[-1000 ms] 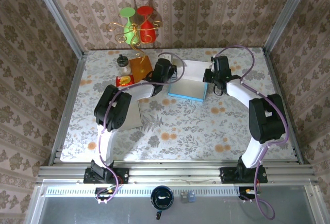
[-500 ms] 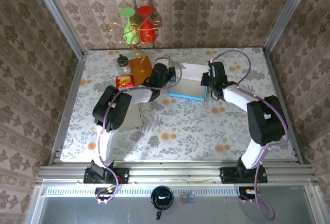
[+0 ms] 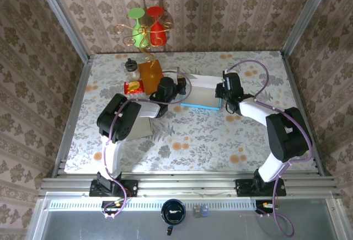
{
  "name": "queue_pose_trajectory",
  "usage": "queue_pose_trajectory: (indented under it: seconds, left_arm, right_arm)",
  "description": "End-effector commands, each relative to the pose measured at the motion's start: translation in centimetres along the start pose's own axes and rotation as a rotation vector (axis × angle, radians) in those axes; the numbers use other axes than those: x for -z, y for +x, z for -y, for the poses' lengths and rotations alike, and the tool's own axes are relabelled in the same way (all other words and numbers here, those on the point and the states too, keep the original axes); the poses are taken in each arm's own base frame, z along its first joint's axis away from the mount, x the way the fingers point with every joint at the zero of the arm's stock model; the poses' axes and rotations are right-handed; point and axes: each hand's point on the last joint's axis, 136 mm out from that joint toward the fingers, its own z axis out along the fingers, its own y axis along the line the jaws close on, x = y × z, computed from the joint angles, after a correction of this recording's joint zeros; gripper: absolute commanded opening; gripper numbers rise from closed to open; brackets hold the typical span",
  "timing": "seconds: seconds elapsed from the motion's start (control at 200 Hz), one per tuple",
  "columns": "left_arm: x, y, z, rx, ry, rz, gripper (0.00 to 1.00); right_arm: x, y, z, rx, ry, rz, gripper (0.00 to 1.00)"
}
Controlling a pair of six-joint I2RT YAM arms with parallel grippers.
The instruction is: Fold the paper box
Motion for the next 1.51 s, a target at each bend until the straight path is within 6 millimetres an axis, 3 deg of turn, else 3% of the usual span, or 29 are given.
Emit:
queue_pose_trajectory:
  seconds: [0.0,0.235,0.345,0.525,0.795,0.99,1.125,1.35,1.5]
  left_arm:
    - [0.5,1.0,2.1,0.005,0.070,-0.014,0.00]
    - [0.7,0.9,1.7,-0.021,0.038,-0.002,0.00]
    - [0.7,0.9,1.7,-0.029,0.029,-0.004,0.00]
    - [0.7,0.8,1.9,-0.038,0.030,-0.001,0.00]
    - [0.7,0.7,2.1,-0.051,0.028,-0.002,0.00]
    - [0.6,0.5,2.2,-0.054,0.026,0.003,0.00]
    - [0.5,0.2,2.4,-0.057,0.022,0.008,0.00]
    - [0.4,-0.5,2.5,-0.072,0.005,0.010,0.00]
    - [0.6,-0.8,2.4,-0.095,-0.001,0.011,0.00]
  right_arm:
    - [1.2,-0.2,-1.1,-0.038,-0.036,-0.007,0.22]
    - [3.4,0.0,-2.2,-0.208,-0.075,-0.129,0.52]
    - [4.6,0.6,-2.9,-0.290,-0.104,-0.204,0.58]
    - [6.9,-0.3,-3.9,-0.401,-0.161,-0.248,0.68]
    - [10.2,-2.4,-4.7,-0.607,-0.217,-0.375,0.75]
    - [11.8,-5.9,-4.1,-0.704,-0.287,-0.331,0.75]
    - [11.4,-5.4,-5.0,-0.690,-0.334,-0.409,0.73]
    - [11.5,-2.8,-5.5,-0.671,-0.310,-0.455,0.70]
    - [13.2,-6.0,-2.9,-0.660,-0.262,-0.333,0.71]
